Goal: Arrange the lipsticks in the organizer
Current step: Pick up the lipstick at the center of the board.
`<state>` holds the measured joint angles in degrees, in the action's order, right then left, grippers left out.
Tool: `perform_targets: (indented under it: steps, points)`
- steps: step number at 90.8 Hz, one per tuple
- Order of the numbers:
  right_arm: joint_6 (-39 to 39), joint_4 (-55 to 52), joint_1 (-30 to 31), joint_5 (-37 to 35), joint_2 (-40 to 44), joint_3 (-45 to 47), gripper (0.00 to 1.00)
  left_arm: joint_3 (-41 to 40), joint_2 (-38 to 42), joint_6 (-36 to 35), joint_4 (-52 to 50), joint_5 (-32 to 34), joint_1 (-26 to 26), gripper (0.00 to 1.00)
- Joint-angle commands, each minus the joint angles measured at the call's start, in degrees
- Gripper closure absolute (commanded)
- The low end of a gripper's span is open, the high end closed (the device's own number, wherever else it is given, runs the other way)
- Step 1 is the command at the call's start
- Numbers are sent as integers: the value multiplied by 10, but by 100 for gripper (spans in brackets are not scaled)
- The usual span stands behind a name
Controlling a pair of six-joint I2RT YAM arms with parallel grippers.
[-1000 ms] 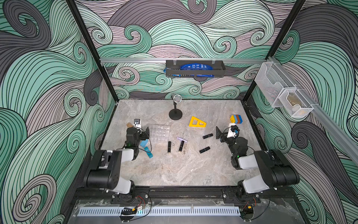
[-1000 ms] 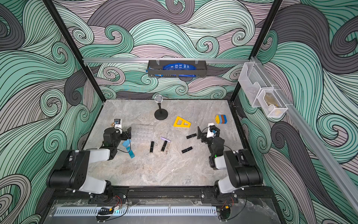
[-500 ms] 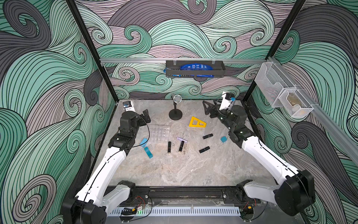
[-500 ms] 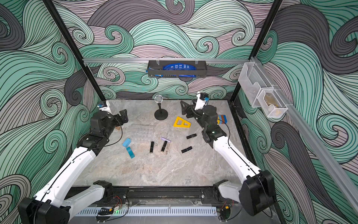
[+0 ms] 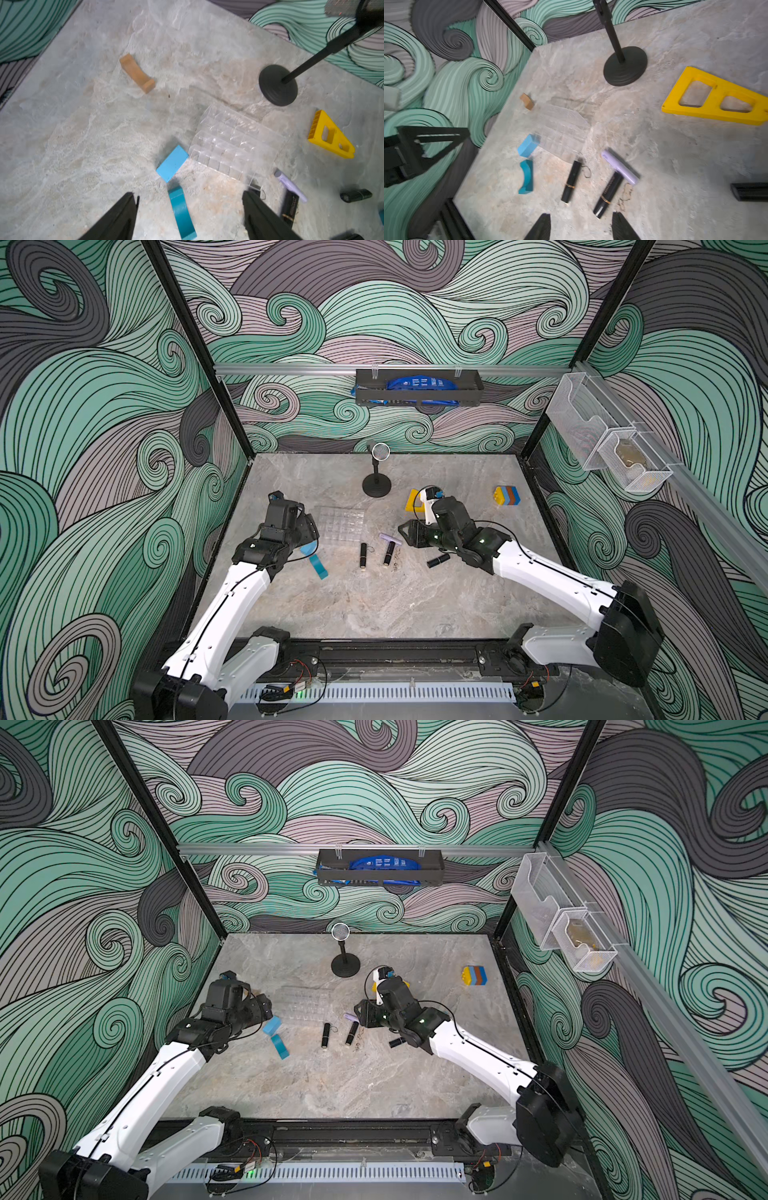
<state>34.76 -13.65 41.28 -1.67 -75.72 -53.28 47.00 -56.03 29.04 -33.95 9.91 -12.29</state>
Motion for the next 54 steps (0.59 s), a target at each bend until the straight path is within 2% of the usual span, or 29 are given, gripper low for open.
perform_targets:
  steps: [1, 9, 19, 38, 54]
  points:
    - [-48, -45, -1, -24, -26, 2, 57, 16, 1, -12, -4, -24, -16, 18]
    - [-105, -55, 0, 24, -58, -11, 61, 15, -9, -24, -2, -63, -39, 20]
    - [-160, -51, 0, 45, -99, -23, 60, -6, -4, -23, 22, -92, -65, 21]
    - [-212, -62, 0, 46, -190, -97, 39, -19, -11, -21, 67, -131, -72, 22]
    - [-237, -68, 3, 48, -256, -155, 33, -20, -20, -22, 93, -153, -74, 22]
